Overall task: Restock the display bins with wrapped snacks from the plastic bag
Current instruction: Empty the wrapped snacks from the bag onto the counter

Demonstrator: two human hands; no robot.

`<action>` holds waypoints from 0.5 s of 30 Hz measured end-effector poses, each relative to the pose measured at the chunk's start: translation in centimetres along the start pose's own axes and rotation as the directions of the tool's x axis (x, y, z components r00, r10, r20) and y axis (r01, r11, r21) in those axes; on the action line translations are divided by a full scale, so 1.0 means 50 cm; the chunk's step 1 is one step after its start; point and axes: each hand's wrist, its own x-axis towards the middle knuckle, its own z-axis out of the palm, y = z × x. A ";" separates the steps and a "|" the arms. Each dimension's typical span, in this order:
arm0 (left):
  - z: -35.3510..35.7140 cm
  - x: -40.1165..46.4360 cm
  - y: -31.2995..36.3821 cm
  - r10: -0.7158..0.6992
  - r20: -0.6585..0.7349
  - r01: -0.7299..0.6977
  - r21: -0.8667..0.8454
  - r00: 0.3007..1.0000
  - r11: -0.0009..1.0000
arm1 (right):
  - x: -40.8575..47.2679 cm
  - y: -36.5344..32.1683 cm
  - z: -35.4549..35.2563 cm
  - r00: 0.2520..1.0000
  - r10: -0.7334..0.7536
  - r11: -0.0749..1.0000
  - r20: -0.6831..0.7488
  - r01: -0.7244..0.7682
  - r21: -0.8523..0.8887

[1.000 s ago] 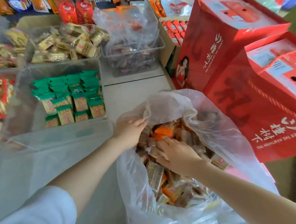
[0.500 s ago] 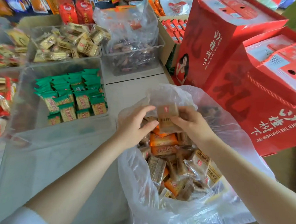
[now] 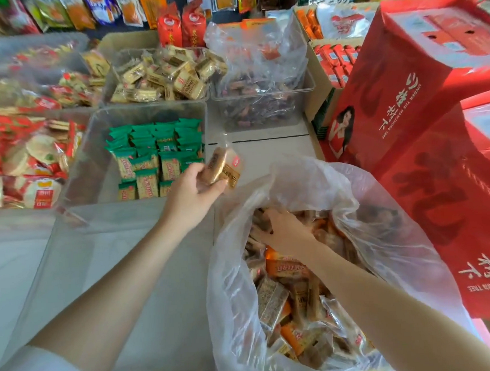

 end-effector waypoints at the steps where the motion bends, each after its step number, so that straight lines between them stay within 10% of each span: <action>1: -0.002 0.012 -0.006 0.009 -0.024 -0.007 0.054 1.000 0.998 | 0.009 -0.003 0.010 0.999 0.022 0.999 -0.034 -0.024 -0.037; 12: 0.035 0.195 -0.001 0.038 0.014 -0.040 0.222 0.999 0.974 | -0.035 -0.008 -0.186 0.994 0.103 0.995 -0.027 -0.103 -0.005; 15: 0.053 0.258 -0.007 0.000 0.045 -0.010 0.212 0.999 0.977 | -0.013 0.002 -0.301 0.964 0.136 0.925 -0.229 -0.040 0.378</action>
